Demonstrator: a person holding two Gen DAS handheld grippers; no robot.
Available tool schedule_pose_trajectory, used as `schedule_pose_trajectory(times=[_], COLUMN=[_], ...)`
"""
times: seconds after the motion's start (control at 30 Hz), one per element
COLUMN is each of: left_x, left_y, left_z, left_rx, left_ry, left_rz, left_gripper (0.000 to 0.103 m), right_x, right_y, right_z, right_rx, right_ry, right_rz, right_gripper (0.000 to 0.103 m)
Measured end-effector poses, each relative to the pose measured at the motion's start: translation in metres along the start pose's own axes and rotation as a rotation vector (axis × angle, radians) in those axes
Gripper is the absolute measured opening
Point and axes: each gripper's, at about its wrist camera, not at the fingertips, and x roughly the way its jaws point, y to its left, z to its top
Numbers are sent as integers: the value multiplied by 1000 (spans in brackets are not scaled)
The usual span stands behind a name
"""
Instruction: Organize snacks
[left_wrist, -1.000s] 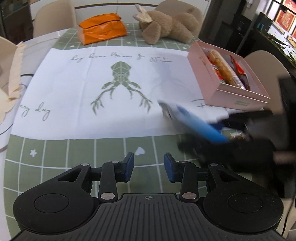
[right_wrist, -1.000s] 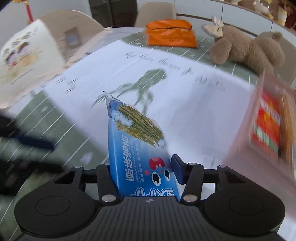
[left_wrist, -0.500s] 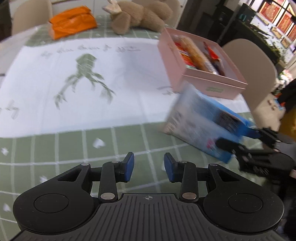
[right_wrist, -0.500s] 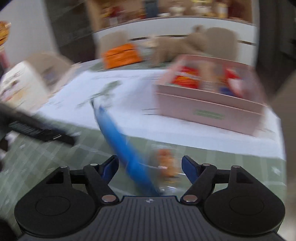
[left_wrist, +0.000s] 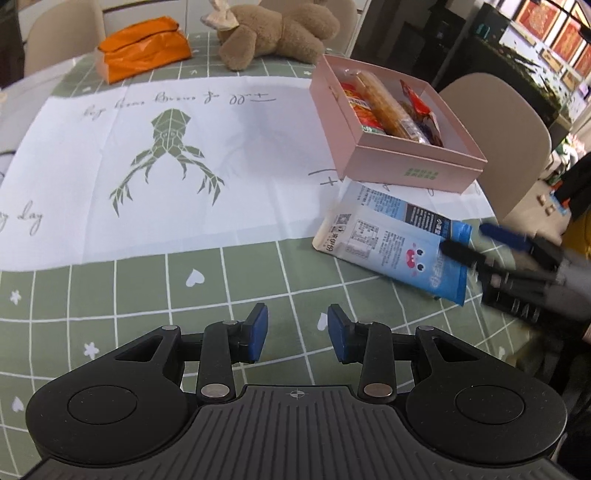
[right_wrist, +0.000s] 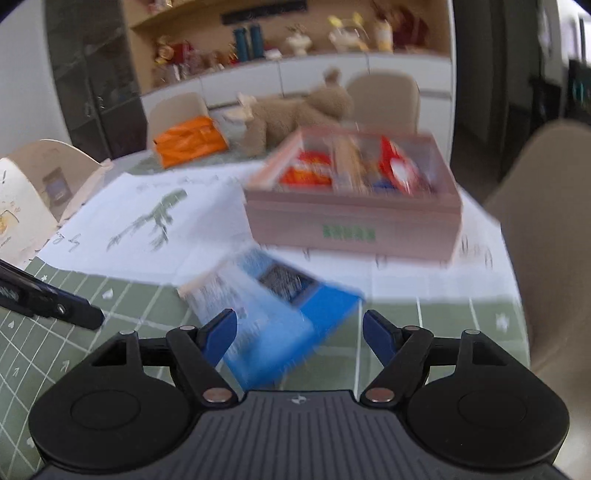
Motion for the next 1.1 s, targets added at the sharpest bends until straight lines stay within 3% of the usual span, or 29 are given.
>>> schedule_pose_trajectory(times=[0.1, 0.2, 0.23, 0.27, 0.3, 0.37, 0.5, 0.67, 0.77, 0.97, 1.1], left_x=[-2, -3, -3, -2, -2, -2, 1, 2, 3, 7, 12], left_y=[-3, -5, -6, -6, -7, -7, -7, -6, -5, -1, -1], left_z=[-1, -1, -1, -1, -1, -1, -2, -3, -3, -4, -5], left_rx=[19, 30, 34, 36, 37, 41, 43, 45, 44, 31, 32], left_ry=[-3, -6, -6, -7, -7, -6, -1, 3, 6, 12, 18], left_rz=[4, 6, 7, 7, 6, 3, 1, 2, 5, 20, 23], left_gripper=[40, 40, 40, 40, 40, 40, 40, 40, 40, 40, 40], right_x=[-1, 8, 12, 17, 21, 30, 39, 34, 31, 24, 17], right_y=[-1, -15, -22, -29, -38, -49, -49, -5, 17, 30, 19], right_z=[12, 23, 25, 27, 28, 28, 18, 1, -6, -15, -21], right_rx=[-3, 54, 84, 108, 135, 175, 176, 33, -58, -131, -147], right_ry=[-44, -48, -36, -19, 4, 52, 141, 168, 170, 163, 136], right_rz=[-35, -124, -157, -182, -201, -209, -125, 51, 104, 94, -23], right_gripper=[76, 75, 71, 59, 54, 50, 50, 51, 56, 66, 66])
